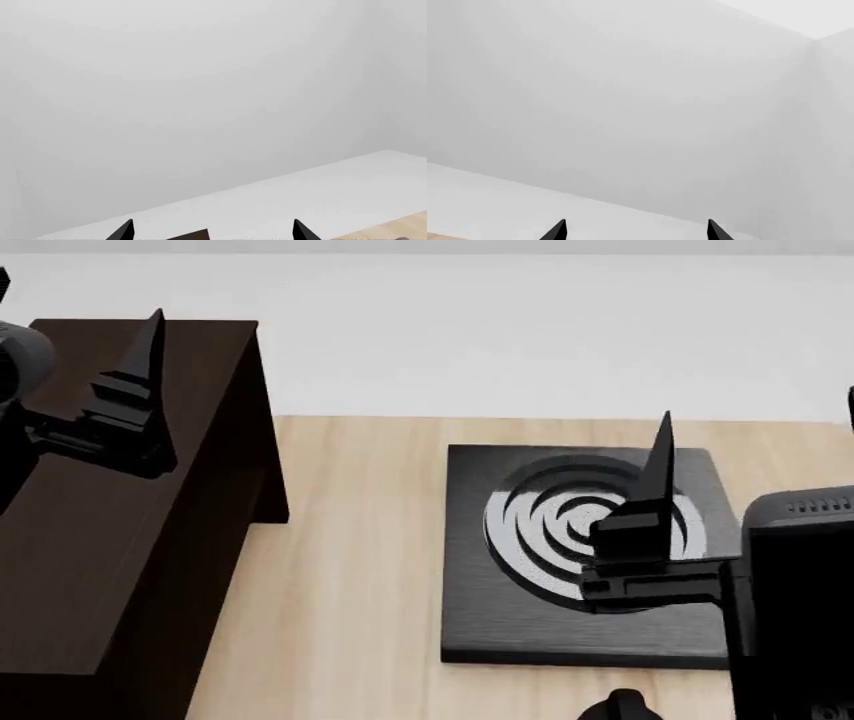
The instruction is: Put the frying pan under the cabinet shelf.
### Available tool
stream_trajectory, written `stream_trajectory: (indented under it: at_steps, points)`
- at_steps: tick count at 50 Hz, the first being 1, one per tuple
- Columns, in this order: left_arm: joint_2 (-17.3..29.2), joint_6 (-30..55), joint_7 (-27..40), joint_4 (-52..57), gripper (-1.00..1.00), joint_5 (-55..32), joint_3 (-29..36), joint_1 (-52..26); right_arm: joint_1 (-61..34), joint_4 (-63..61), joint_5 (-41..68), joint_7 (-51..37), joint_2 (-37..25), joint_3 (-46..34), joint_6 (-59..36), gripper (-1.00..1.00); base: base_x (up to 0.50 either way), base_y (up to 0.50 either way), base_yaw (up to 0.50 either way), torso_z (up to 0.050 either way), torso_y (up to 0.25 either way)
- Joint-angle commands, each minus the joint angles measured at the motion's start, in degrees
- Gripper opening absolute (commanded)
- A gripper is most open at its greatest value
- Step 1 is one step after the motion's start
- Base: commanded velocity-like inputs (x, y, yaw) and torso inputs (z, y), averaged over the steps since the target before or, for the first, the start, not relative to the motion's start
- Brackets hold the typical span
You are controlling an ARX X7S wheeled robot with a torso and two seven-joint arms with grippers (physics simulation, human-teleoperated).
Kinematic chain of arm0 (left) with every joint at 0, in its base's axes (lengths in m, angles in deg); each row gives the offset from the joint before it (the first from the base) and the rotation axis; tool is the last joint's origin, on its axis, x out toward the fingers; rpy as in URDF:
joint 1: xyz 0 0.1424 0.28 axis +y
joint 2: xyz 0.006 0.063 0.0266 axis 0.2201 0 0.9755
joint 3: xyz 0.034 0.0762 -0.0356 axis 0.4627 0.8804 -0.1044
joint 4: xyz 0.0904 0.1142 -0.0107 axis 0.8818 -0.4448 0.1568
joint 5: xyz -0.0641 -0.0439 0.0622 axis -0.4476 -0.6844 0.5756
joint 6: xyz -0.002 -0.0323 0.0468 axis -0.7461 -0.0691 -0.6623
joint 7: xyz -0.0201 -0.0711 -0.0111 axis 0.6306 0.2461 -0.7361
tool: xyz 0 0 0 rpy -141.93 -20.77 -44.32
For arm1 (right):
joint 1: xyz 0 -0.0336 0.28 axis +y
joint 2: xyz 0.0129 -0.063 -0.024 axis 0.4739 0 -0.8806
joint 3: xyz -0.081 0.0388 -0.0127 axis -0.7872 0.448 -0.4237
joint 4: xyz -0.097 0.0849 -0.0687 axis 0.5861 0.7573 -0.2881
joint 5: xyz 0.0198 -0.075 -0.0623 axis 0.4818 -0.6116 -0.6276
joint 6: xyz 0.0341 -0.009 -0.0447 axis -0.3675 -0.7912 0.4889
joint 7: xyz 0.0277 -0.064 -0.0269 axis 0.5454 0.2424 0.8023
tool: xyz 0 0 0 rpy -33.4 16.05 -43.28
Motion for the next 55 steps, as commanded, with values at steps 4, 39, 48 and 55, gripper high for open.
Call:
stream_trajectory:
  at_steps: [4,39,48,55]
  points:
    - [0.03,-2.45,-0.55,-3.08,1.00,1.15,1.56,-0.46,8.42,0.29,0.06,-1.36,-0.06,5.99,0.52,1.00,0.00,0.00,0.00,0.000,0.000]
    - [0.50,2.94,-0.91,-1.83,1.00,-0.27,3.65,-12.80,23.65,-8.88,3.67,-3.47,1.26,25.90,-7.99,1.00,0.00,0.00,0.00,0.000,0.000]
    - [0.46,1.42,-1.60,-4.45,1.00,0.41,4.49,-14.68,28.71,-9.55,4.24,-2.48,2.02,31.05,-6.92,1.00,0.00,0.00,0.00,0.000,0.000]
    - [0.46,0.76,-1.70,-5.92,1.00,0.73,4.58,-15.55,31.50,-8.50,4.04,-1.90,2.64,33.11,-5.28,1.00,0.00,0.00,0.00,0.000,0.000]
